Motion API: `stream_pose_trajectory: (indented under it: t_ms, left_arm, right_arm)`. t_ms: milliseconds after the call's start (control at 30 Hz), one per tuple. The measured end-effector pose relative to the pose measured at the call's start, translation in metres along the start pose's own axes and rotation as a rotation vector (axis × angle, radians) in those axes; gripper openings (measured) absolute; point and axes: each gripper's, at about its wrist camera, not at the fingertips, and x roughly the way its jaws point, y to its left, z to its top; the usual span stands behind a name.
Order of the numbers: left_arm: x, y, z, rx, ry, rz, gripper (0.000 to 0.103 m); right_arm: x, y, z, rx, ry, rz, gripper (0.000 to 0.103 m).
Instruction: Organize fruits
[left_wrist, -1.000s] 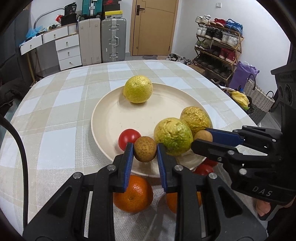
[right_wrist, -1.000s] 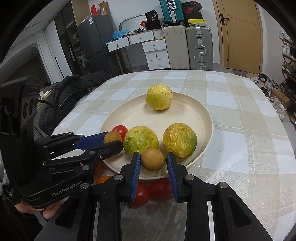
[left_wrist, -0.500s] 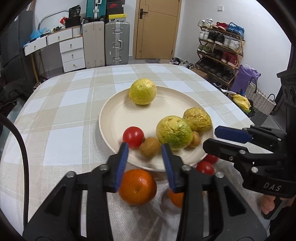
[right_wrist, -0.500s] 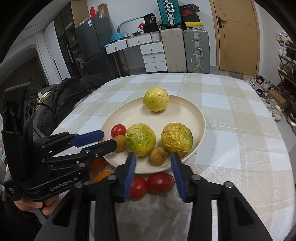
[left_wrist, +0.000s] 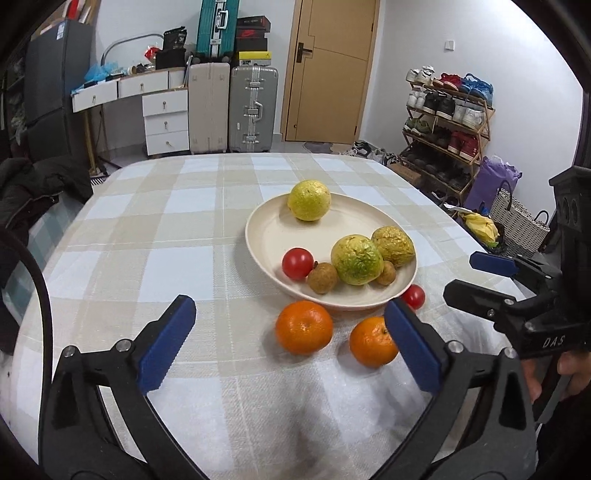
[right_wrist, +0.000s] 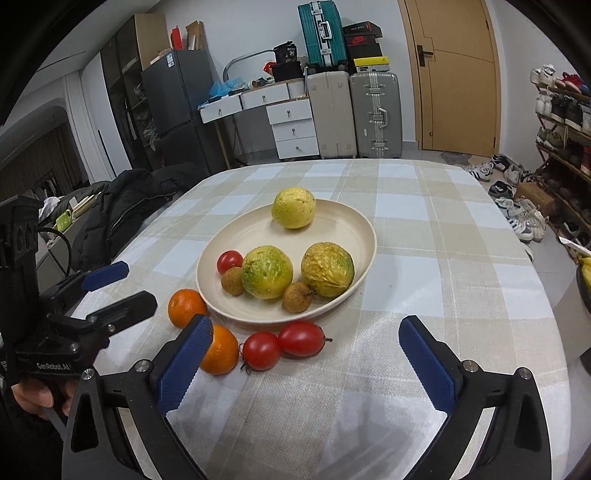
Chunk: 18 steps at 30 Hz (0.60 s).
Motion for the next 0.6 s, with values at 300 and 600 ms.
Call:
stream_pose_trajectory:
  t_ms: [300, 600]
  left_arm:
    - [-0.005, 0.011, -0.005, -0.016, 0.016, 0.010, 0.102]
    - [0.005, 0.003, -0.010, 0.014, 0.056, 0.005, 0.102]
  right_arm:
    - [-0.002, -0.001, -0.005, -0.023, 0.024, -0.013, 0.103]
    - [0.010, 0.003, -0.010, -0.050, 0.086, -0.062, 0.103]
